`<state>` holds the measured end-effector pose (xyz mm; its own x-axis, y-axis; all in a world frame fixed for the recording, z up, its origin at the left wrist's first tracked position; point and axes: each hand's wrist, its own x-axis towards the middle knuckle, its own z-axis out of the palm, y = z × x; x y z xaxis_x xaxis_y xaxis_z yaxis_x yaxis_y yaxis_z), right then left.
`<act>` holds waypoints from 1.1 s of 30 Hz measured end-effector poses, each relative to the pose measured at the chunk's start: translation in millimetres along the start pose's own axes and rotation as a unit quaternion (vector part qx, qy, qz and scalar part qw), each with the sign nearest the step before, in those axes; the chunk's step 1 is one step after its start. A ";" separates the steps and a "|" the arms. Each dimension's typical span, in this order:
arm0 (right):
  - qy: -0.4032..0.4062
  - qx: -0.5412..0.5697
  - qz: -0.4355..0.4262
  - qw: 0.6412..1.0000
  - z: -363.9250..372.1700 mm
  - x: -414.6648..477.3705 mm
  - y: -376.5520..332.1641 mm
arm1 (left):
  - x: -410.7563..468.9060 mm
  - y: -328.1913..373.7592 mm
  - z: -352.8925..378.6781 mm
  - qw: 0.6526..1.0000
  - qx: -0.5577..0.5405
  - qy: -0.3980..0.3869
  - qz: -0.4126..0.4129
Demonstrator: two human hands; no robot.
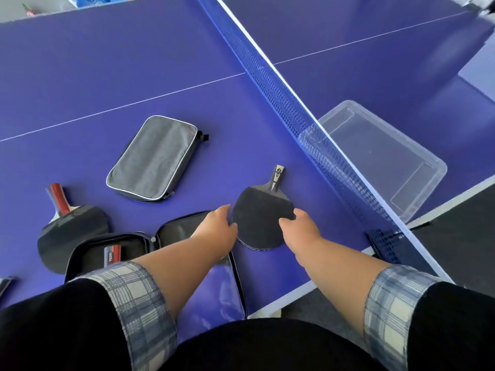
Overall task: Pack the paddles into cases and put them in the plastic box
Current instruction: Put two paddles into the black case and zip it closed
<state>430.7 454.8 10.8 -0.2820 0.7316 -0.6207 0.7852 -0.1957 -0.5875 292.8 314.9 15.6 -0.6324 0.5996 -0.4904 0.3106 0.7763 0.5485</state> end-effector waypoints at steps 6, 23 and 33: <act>-0.041 0.043 0.061 0.996 -7.9 38.0 -3.2 | 30.9 30.4 22.1 0.998 -0.011 -0.031 -0.048; -0.018 0.087 0.016 0.996 -3.3 22.0 -11.5 | 1.9 13.7 10.9 0.980 -0.155 0.078 -0.096; -0.108 0.065 -0.054 0.990 105.9 -76.9 -44.2 | -90.0 -109.7 -53.3 0.949 -0.196 0.191 -0.155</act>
<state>359.4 338.1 29.5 -0.4838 0.5985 -0.6385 0.6695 -0.2167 -0.7105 277.8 165.4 35.7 -0.8849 0.1812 -0.4291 -0.1736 0.7265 0.6648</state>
